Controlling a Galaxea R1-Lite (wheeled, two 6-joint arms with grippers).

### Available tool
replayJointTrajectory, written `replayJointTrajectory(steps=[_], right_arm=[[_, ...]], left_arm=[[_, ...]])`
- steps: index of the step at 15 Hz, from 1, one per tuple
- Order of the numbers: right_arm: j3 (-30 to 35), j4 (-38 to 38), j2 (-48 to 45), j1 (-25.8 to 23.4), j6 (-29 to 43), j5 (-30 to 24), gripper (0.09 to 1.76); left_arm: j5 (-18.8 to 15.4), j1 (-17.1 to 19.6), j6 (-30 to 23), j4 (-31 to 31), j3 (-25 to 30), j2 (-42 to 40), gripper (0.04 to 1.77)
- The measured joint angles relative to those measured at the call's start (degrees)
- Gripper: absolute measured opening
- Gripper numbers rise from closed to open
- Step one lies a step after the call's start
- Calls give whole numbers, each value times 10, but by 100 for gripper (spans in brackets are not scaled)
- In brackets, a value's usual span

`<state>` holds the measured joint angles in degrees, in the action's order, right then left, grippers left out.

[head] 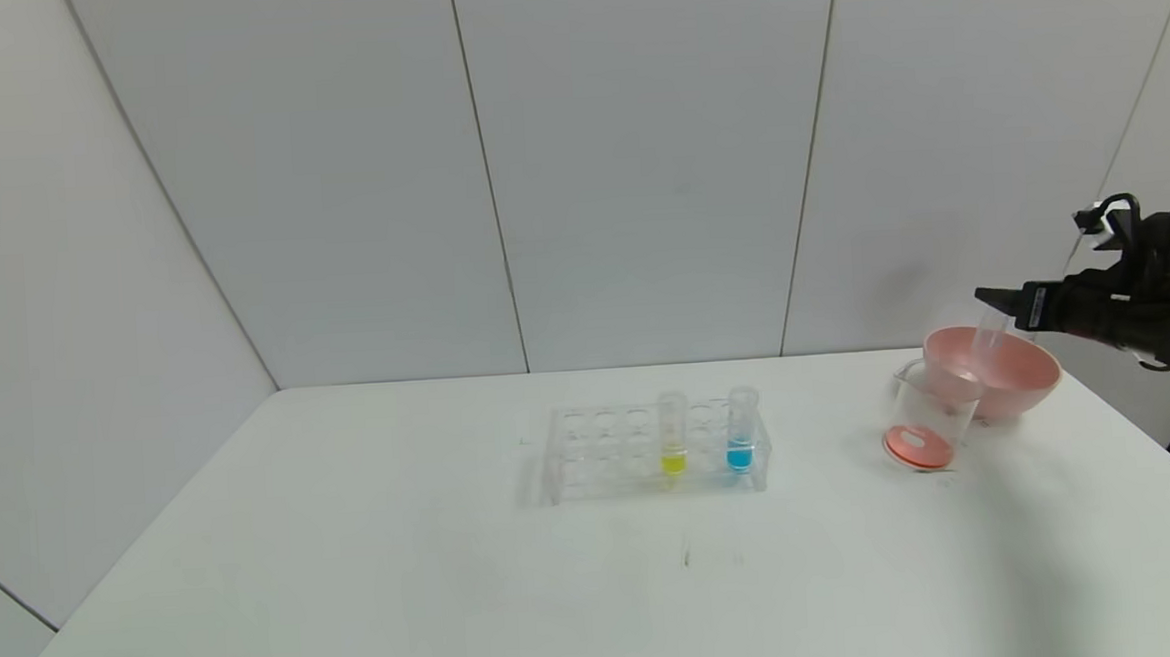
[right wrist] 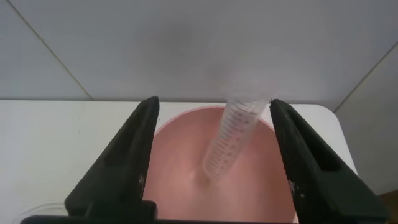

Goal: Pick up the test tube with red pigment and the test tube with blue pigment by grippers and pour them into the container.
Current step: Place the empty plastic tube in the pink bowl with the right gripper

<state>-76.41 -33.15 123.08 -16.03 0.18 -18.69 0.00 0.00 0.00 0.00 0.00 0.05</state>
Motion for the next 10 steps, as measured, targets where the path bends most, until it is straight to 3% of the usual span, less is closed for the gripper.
replayJointTrajectory(steps=[4,10], right_arm=[[68,-4,-43,5,1,0,145],[263,-8,-180,36,4,1,159]], left_arm=[[0,0,0,0,0,0,176],[0,0,0,0,0,0,176]])
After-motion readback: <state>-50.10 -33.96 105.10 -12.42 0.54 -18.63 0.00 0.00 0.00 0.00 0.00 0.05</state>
